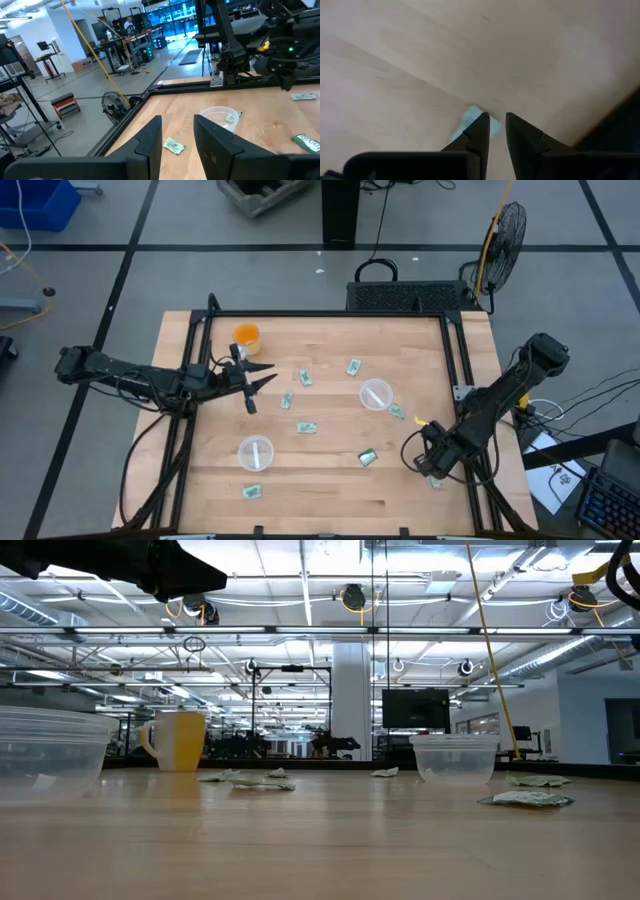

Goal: Pick and place Stevia / Truvia into bins
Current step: Put the stevia packet into the right transparent container

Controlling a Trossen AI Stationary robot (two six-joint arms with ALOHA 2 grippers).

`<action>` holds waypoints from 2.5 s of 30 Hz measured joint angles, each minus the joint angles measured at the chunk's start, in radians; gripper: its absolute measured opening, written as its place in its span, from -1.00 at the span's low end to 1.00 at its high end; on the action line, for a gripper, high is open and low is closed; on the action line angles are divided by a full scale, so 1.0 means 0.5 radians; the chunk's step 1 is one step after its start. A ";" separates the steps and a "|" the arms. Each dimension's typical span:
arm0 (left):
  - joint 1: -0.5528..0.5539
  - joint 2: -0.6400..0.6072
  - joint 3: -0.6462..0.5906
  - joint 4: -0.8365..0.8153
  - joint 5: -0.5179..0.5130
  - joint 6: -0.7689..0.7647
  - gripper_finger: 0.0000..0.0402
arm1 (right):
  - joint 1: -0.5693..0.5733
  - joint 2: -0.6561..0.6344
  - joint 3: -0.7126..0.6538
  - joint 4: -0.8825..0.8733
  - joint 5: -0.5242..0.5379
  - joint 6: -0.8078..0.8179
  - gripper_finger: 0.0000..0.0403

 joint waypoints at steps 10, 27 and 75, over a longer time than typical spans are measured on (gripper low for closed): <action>0.000 0.000 0.000 0.000 0.000 0.003 -0.41 | 0.000 0.062 -0.092 0.138 -0.081 -0.046 -0.73; 0.000 0.000 0.000 0.001 0.000 0.001 -0.41 | 0.180 0.062 -0.092 0.172 0.020 0.222 -0.73; 0.000 0.000 0.001 0.000 0.000 0.001 -0.41 | 0.265 0.018 -0.270 0.434 0.387 0.208 -1.00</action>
